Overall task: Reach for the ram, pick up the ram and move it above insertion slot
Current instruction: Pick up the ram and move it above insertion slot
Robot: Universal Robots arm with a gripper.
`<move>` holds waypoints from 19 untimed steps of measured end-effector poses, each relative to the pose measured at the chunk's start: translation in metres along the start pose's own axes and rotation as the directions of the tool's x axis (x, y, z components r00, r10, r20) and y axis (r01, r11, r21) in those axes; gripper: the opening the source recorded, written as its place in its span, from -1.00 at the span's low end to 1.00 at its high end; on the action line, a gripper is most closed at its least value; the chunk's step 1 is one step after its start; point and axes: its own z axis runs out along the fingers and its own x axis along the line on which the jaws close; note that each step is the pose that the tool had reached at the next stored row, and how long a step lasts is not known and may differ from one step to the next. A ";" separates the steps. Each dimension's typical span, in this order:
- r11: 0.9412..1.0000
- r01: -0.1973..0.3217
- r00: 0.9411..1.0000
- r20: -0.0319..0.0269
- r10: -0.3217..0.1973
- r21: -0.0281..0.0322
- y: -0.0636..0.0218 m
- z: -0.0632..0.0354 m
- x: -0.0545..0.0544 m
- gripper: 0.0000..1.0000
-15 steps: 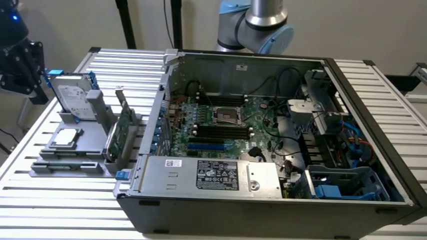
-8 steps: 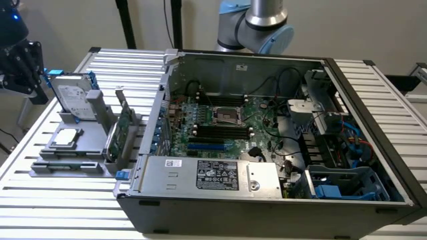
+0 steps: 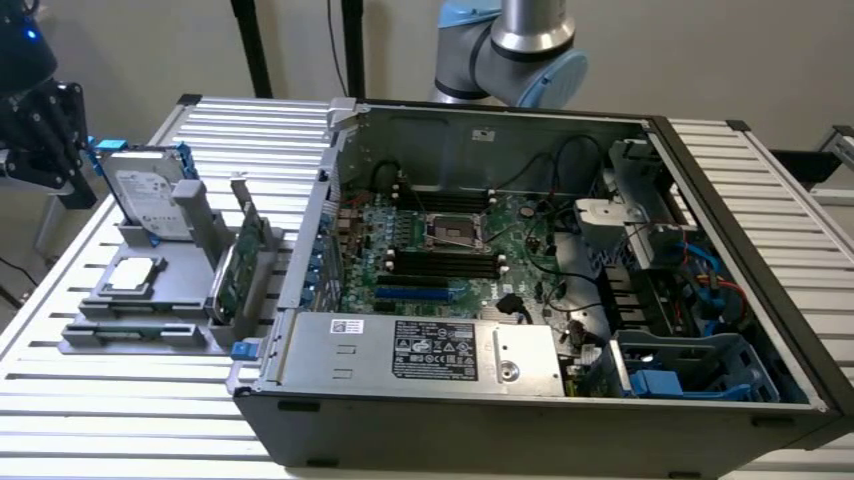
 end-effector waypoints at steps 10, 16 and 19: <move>1.000 0.000 1.000 0.000 0.000 0.000 0.0000 0.0004 0.000 -0.15; 1.000 -0.024 1.000 0.001 0.024 0.001 -0.0001 0.0108 0.003 -0.15; 0.999 -0.036 0.999 0.001 0.036 0.002 0.0000 0.0163 0.005 -0.15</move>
